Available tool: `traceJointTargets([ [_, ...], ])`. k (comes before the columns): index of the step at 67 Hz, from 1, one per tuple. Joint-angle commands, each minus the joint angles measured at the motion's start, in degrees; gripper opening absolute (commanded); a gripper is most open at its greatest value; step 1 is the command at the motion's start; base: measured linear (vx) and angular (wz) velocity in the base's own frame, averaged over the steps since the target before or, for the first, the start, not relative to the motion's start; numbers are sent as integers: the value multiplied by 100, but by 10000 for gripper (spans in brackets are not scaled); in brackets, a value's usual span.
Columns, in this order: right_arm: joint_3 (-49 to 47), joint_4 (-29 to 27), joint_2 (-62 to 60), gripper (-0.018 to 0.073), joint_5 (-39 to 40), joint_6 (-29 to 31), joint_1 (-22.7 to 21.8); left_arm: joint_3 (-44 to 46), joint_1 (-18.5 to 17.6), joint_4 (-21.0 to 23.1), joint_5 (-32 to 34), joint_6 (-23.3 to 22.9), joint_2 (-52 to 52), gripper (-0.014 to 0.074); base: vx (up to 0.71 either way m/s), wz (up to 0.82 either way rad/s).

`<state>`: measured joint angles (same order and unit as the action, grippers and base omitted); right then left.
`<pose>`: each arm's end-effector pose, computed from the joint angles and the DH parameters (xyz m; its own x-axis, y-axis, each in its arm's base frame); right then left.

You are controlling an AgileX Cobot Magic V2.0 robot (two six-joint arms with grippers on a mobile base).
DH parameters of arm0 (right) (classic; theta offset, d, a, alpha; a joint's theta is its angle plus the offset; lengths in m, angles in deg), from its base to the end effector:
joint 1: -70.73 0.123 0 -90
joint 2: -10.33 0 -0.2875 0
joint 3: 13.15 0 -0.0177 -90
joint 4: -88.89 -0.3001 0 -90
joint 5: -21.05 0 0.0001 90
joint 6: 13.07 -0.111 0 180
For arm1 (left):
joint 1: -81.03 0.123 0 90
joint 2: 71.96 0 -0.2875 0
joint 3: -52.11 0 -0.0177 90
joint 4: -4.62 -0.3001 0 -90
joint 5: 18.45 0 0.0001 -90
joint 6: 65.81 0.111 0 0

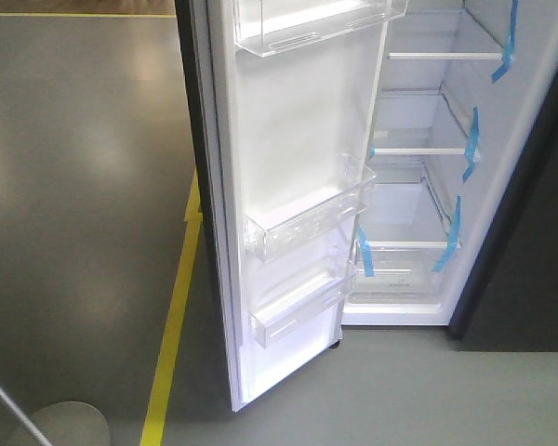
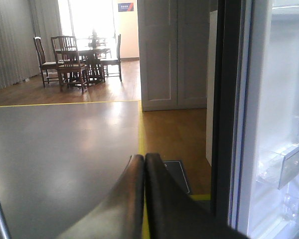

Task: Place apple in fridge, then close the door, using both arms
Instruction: 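Drive up close to the open fridge door bins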

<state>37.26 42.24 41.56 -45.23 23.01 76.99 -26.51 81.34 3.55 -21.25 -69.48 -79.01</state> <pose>0.0941 0.0847 0.2706 -0.6152 -0.2363 -0.7521 -0.6710 0.6578 0.3422 0.1235 0.0008 0.2015 0.0270 -0.0452 -0.9986 -0.0051 0.9990 -0.0454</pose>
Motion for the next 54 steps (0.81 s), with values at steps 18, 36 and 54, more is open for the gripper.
traceJointTargets([
  [18, -135, -323, 54, 112, 217, 30, -5, 92, -31, 48, 428, -3, 82, -6, 17, 1],
  [36, -135, -323, 54, 112, 217, 30, -5, 92, -31, 48, 428, -3, 82, -6, 15, 1],
  [54, -135, -323, 54, 112, 217, 30, -5, 92, -31, 48, 428, -3, 82, -6, 12, 1],
])
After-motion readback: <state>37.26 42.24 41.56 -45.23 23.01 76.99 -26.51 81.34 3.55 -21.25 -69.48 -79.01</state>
